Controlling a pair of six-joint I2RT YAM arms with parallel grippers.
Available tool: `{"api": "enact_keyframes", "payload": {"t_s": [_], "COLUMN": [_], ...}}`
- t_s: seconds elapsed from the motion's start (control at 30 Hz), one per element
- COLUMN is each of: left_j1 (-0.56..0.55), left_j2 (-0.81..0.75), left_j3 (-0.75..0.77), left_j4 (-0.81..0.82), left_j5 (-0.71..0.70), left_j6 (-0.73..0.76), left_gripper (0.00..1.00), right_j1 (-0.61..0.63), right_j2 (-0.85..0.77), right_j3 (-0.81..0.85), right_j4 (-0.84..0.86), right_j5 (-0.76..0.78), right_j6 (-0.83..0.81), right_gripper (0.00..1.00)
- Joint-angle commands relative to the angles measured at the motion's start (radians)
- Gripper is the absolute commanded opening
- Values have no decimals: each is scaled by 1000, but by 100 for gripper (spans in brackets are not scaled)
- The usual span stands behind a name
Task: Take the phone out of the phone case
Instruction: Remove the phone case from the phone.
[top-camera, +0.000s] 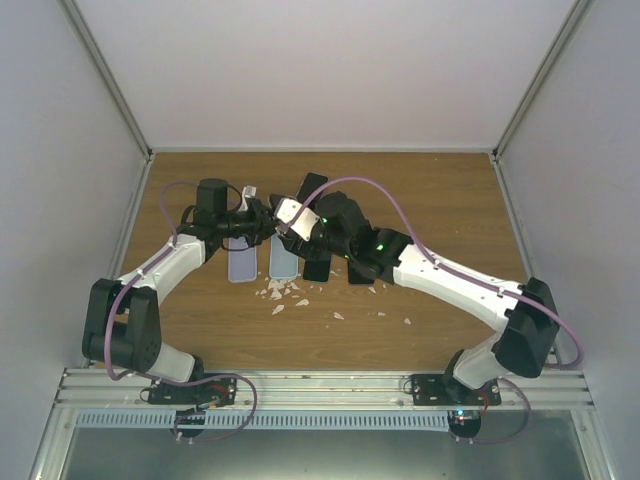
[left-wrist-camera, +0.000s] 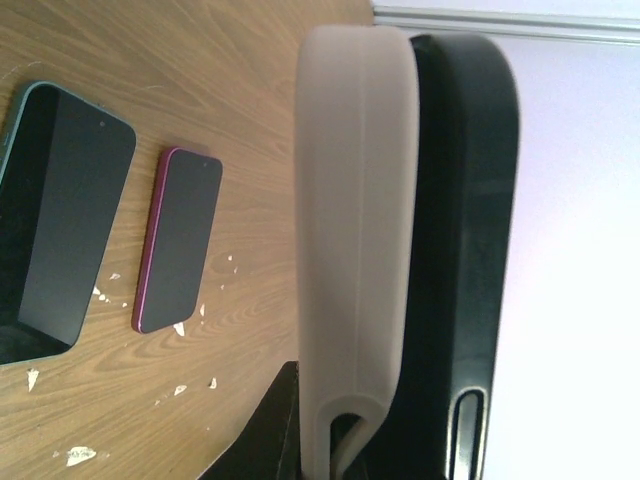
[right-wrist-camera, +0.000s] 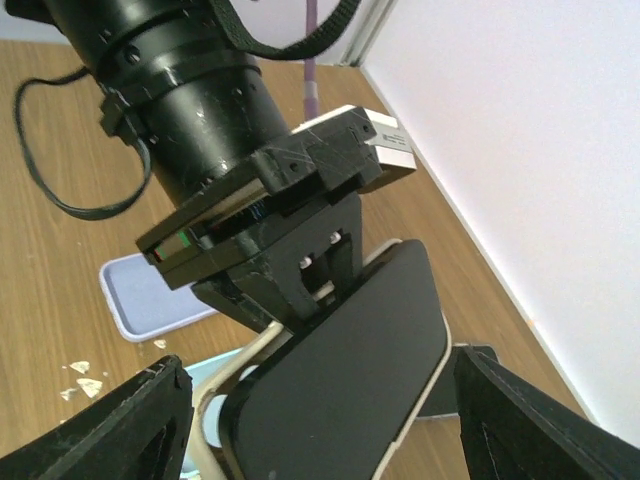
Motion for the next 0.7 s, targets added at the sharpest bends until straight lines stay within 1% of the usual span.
{"api": "enact_keyframes", "payload": {"t_s": [0.0,0.23,0.47,0.67], "left_j1": [9,10,14,22], "left_j2": [-12,-8,-7,-3], "left_j3": [-10,-9,-12,-9], "left_j4": [89,95,107,108], "left_j5": [24,31,38,41], "left_j6": [-18,-33,-50,-57], "left_gripper": [4,4,4,4], "right_j1": [15,46,54,67], "right_j2": [24,42,54,54], "right_j3": [20,-12,-35,-56], "right_j4": [30,73,93,87], "right_j5": [83,192,233,222], "right_j6": [-39,-102,-133,-140], "right_gripper": [71,70,69,68]}}
